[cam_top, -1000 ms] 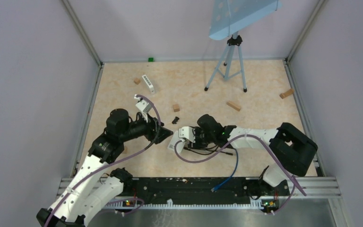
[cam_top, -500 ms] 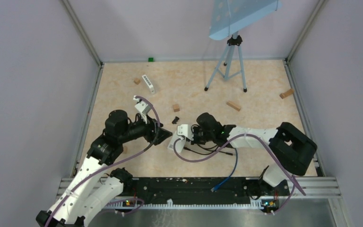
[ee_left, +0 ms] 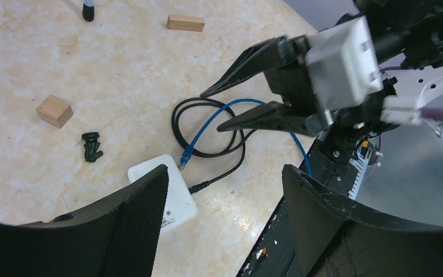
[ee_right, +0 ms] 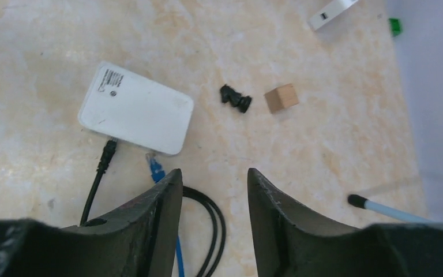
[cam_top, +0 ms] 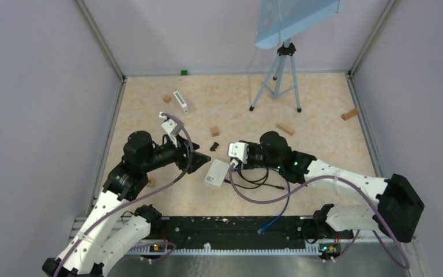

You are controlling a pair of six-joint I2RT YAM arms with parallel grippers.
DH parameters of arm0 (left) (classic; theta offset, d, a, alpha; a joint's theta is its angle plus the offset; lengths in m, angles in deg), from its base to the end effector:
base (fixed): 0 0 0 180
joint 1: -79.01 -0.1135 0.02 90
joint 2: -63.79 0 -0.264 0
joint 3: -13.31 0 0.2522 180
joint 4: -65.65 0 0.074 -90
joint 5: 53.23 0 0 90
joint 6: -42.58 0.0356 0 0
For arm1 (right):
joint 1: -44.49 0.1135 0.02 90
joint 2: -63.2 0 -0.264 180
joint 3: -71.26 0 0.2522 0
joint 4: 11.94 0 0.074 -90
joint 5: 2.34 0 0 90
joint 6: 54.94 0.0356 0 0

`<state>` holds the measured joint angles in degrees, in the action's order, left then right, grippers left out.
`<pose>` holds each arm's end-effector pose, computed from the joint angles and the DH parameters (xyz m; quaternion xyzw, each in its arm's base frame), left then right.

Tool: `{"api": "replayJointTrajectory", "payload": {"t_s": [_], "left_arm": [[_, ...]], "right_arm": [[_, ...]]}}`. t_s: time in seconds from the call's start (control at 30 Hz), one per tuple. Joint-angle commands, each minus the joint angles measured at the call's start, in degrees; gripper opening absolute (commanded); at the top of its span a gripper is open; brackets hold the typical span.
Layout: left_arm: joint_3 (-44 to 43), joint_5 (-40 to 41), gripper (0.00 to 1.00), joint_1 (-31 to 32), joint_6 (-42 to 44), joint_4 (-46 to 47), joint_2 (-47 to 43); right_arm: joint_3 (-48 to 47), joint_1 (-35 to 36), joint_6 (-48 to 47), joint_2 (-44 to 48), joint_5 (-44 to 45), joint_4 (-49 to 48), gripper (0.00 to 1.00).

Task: Insert the plug into the switch port
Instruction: Place the connector at the center of the board, then pick up the connector from the center of the board.

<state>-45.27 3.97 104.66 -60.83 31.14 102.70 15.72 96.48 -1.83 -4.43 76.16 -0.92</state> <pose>0.1291 -0.0834 0.3376 0.2523 0.7376 -0.4065 0.4766 0.1584 0.2142 0.2621 -0.6207 0.5541 0.1549 0.5326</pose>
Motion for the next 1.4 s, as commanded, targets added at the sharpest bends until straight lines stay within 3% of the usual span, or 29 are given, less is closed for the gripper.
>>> {"api": "replayJointTrajectory", "payload": {"t_s": [0.0,0.2,0.47,0.73,1.13,1.3,1.37], "left_arm": [[-1.6,-1.1,0.77,0.1,-0.1,2.6,0.5],[-2.0,-0.5,0.78,0.1,0.7,0.8,-0.4],[-2.1,0.1,0.78,0.1,1.8,-1.8,-1.6],[-2.1,0.2,0.78,0.1,1.8,-2.7,-2.1],[-1.2,0.3,0.78,0.1,2.2,-3.2,-2.5],[-1.0,0.4,0.78,0.1,2.2,-3.4,-2.7],[-0.9,0.5,0.78,0.1,2.2,-3.4,-2.7]], "right_arm": [[-3.5,-0.7,-3.1,-7.5,-4.8,11.3,0.47],[-7.0,-2.7,-1.6,-16.7,-4.1,13.6,0.46],[-12.2,-8.4,-6.2,-21.4,-5.8,21.6,0.45],[-19.1,-10.0,-11.1,-29.2,-13.2,30.8,0.43],[-16.0,-10.0,-9.9,-31.9,-13.9,28.3,0.41],[-14.6,-10.0,-8.7,-33.4,-8.3,25.0,0.29],[-14.0,-10.0,-8.3,-33.0,-7.1,24.1,0.14]]}}
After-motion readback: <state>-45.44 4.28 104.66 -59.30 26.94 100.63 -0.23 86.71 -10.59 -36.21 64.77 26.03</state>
